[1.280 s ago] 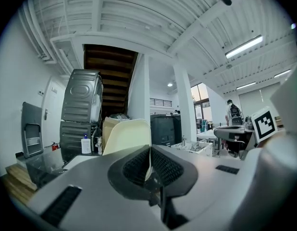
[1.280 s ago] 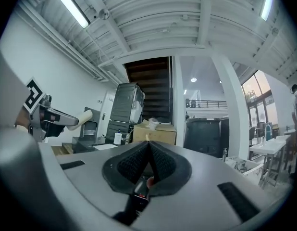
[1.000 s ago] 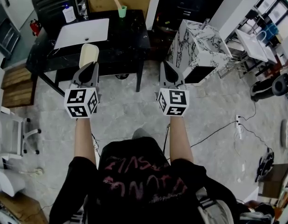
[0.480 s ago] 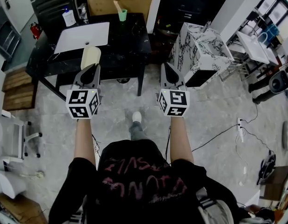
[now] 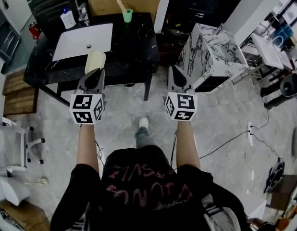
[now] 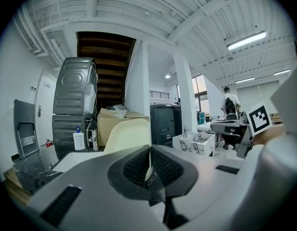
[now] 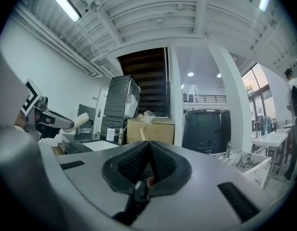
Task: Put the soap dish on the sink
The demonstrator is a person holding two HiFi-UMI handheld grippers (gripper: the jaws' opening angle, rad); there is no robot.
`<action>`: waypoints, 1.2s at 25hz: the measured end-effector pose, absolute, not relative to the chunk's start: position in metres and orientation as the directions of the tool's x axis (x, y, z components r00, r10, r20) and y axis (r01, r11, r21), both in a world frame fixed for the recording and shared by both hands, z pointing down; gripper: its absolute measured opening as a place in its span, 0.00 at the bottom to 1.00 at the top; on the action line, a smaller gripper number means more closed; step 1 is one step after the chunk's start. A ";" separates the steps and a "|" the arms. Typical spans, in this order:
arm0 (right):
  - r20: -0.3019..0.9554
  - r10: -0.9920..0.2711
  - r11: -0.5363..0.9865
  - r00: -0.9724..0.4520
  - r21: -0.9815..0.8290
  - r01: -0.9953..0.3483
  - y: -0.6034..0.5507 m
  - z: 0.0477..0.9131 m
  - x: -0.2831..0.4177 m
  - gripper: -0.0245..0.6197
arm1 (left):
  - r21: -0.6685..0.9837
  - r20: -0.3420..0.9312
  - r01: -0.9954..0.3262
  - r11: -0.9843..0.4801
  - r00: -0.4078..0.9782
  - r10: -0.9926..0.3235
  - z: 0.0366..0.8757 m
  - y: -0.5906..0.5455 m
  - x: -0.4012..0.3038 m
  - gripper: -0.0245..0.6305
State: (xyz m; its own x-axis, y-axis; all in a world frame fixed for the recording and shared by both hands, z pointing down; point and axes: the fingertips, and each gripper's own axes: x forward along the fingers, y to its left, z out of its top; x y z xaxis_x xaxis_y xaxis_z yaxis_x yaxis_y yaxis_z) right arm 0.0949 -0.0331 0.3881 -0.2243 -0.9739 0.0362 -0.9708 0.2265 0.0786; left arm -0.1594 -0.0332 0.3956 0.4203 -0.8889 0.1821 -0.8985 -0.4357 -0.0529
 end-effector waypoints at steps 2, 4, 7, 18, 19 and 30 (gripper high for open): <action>0.040 -0.973 0.230 -0.228 0.077 -0.970 -0.054 0.390 0.095 0.06 | -0.051 0.191 -0.900 -0.432 0.416 -0.889 0.399 -0.053 -0.159 0.07; 0.046 -0.971 0.238 -0.235 0.077 -0.968 -0.077 0.392 0.095 0.06 | -0.046 0.200 -0.903 -0.427 0.411 -0.890 0.402 -0.074 -0.158 0.07; 0.058 -0.966 0.254 -0.250 0.084 -0.963 -0.113 0.395 0.097 0.06 | -0.041 0.211 -0.906 -0.421 0.404 -0.890 0.405 -0.108 -0.152 0.07; 0.070 -0.948 0.316 -0.312 0.046 -0.948 -0.250 0.396 0.123 0.06 | -0.042 0.253 -0.927 -0.374 0.352 -0.901 0.409 -0.226 -0.122 0.07; 0.071 -0.945 0.323 -0.320 0.044 -0.945 -0.260 0.396 0.123 0.06 | -0.044 0.256 -0.928 -0.370 0.348 -0.902 0.409 -0.234 -0.120 0.07; 0.074 -0.933 0.355 -0.353 0.018 -0.935 -0.321 0.402 0.123 0.06 | -0.046 0.267 -0.933 -0.356 0.332 -0.905 0.414 -0.287 -0.112 0.07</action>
